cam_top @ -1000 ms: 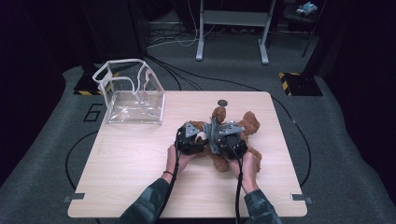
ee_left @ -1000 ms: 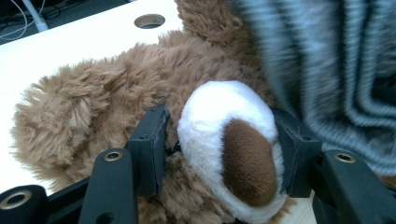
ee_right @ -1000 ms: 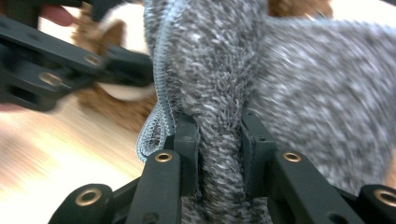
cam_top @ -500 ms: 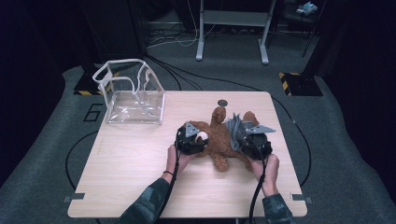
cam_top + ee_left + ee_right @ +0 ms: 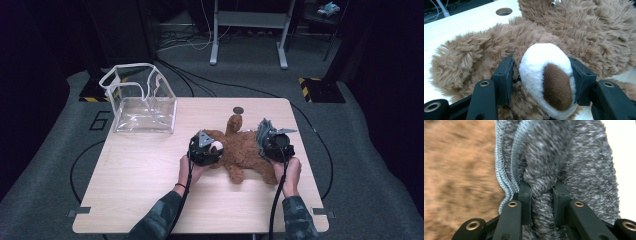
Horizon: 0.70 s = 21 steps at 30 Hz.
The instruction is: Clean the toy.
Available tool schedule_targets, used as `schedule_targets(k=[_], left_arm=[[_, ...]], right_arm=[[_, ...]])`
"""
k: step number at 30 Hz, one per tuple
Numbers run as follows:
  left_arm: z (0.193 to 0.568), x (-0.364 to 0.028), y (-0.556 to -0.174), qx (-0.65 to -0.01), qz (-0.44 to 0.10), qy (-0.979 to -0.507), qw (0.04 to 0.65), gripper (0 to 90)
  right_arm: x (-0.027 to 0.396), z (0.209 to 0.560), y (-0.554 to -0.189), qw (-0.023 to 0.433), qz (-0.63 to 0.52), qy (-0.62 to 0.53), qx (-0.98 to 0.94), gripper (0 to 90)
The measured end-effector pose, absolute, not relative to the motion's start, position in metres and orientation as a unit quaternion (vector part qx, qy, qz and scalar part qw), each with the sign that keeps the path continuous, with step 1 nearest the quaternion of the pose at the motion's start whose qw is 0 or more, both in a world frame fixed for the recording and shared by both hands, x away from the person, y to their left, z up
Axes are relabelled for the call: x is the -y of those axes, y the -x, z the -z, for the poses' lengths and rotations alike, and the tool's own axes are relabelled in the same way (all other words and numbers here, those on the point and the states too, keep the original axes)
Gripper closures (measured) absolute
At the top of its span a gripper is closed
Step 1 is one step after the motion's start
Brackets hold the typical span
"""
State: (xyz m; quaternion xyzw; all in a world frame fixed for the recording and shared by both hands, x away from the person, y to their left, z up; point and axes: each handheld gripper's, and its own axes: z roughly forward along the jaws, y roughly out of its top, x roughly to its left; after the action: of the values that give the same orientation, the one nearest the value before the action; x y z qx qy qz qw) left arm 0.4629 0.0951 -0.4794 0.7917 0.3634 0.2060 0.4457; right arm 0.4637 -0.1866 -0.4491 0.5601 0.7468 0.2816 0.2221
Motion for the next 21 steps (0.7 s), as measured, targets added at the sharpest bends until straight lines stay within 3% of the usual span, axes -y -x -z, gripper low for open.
schedule_targets(k=[8, 17, 21], left_arm=[[0.479, -0.096, -0.463, -0.363, -0.206, -0.793, 0.444, 44.2], [0.479, -0.096, -0.463, -0.364, -0.206, -0.792, 0.445, 44.2], [0.479, -0.095, -0.463, -0.365, -0.206, -0.791, 0.445, 44.2]], right_arm=[[0.2, 0.488, -0.483, 0.177, -0.23, -0.599, -0.746, 73.6], [0.21, 0.432, -0.45, 0.226, -0.28, -0.584, -0.727, 73.3], [0.199, 0.414, -0.436, 0.226, -0.313, -0.558, -0.735, 73.2]])
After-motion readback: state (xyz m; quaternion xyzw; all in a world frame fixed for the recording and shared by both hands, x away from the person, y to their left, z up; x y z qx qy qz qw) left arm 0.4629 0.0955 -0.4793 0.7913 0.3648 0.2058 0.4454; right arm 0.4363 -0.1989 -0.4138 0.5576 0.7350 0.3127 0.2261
